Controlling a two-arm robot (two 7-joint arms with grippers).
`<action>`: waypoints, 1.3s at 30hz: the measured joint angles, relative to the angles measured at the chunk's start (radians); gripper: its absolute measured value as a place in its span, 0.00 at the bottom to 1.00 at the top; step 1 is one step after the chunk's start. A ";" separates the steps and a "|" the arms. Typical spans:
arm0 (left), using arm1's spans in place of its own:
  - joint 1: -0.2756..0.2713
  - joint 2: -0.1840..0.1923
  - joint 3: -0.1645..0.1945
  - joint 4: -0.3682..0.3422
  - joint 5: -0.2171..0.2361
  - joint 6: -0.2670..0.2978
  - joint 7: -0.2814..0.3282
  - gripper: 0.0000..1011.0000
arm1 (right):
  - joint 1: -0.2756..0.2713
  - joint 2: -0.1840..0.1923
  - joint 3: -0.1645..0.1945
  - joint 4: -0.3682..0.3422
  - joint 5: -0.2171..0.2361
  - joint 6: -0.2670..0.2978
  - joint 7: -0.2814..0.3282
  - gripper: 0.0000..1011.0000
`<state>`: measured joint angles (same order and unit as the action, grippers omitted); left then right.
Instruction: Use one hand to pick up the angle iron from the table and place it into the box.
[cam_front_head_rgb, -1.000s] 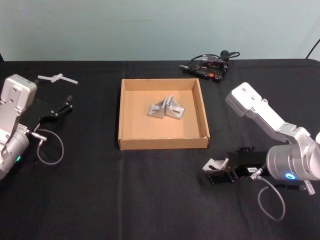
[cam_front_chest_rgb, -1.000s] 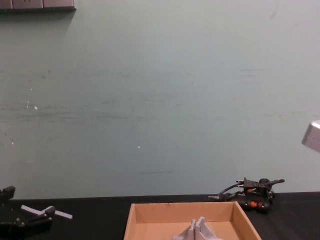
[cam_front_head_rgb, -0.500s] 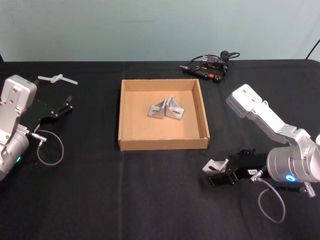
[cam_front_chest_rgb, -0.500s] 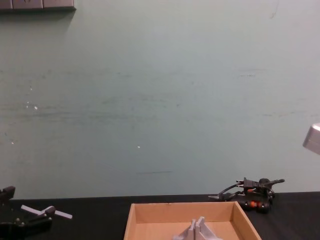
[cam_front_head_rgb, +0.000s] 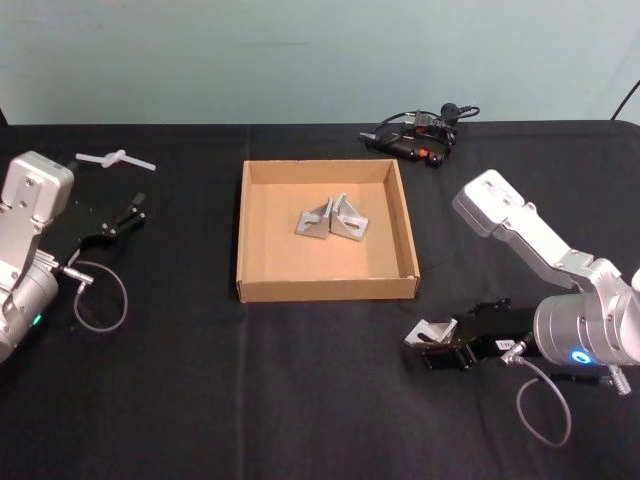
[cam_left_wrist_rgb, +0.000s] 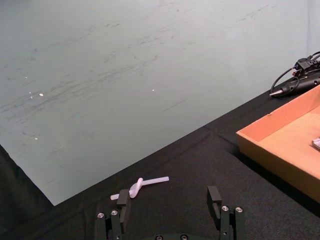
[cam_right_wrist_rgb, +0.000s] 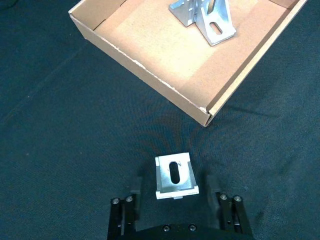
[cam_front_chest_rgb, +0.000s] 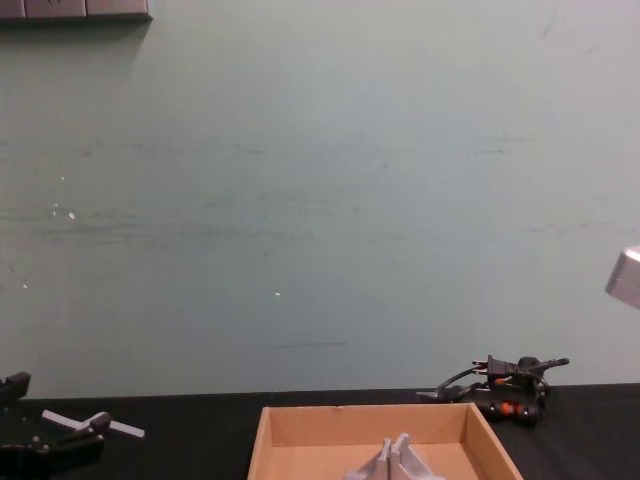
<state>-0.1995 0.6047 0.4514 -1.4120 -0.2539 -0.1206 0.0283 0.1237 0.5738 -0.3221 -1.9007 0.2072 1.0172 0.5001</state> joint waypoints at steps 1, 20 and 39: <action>0.000 0.000 0.000 0.000 0.000 0.000 0.000 0.99 | 0.000 0.000 0.000 0.000 0.000 0.000 0.000 0.79; 0.000 0.000 0.000 0.000 0.000 0.000 0.000 0.99 | -0.001 0.001 0.000 -0.001 0.000 -0.002 -0.001 0.45; 0.000 0.000 0.000 0.000 0.000 0.000 0.000 0.99 | -0.067 -0.053 0.099 -0.065 0.084 -0.258 -0.027 0.45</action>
<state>-0.1995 0.6047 0.4514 -1.4120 -0.2539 -0.1206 0.0283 0.0565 0.5203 -0.2233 -1.9657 0.2912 0.7592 0.4726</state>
